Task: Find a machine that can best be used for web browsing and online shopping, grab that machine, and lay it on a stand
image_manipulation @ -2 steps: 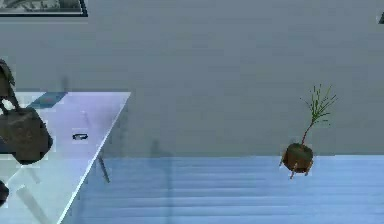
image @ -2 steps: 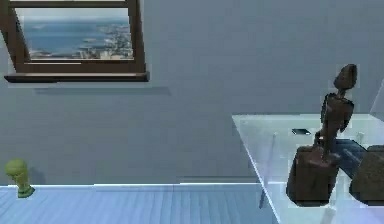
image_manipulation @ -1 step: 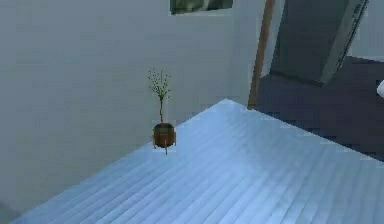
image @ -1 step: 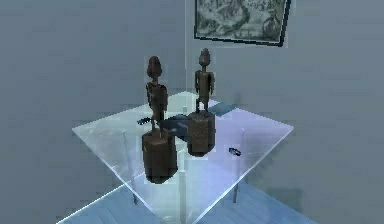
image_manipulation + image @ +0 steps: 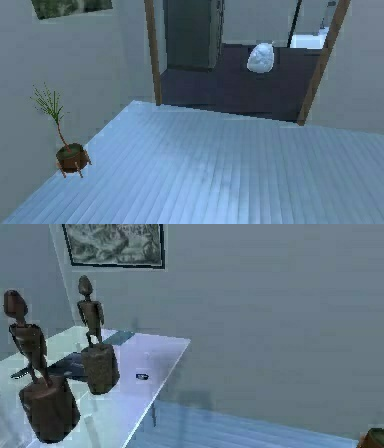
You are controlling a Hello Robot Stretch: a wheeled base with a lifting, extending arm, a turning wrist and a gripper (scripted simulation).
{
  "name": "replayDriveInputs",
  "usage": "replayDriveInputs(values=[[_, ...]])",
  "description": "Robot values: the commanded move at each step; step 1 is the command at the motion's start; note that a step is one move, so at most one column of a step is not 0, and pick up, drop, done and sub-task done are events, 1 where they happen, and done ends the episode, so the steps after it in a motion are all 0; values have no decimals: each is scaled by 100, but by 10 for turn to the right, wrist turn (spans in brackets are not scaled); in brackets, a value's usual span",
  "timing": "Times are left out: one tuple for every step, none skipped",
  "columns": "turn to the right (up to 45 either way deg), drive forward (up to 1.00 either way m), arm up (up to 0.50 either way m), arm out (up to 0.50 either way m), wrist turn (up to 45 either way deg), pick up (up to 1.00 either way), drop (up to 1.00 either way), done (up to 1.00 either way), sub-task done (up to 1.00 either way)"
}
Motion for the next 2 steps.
replayDriveInputs(values=[[30, 0, 0, 0, 0, 0, 0, 0, 0], [240, 0, 0, 0, 0, 0, 0, 0, 0]])
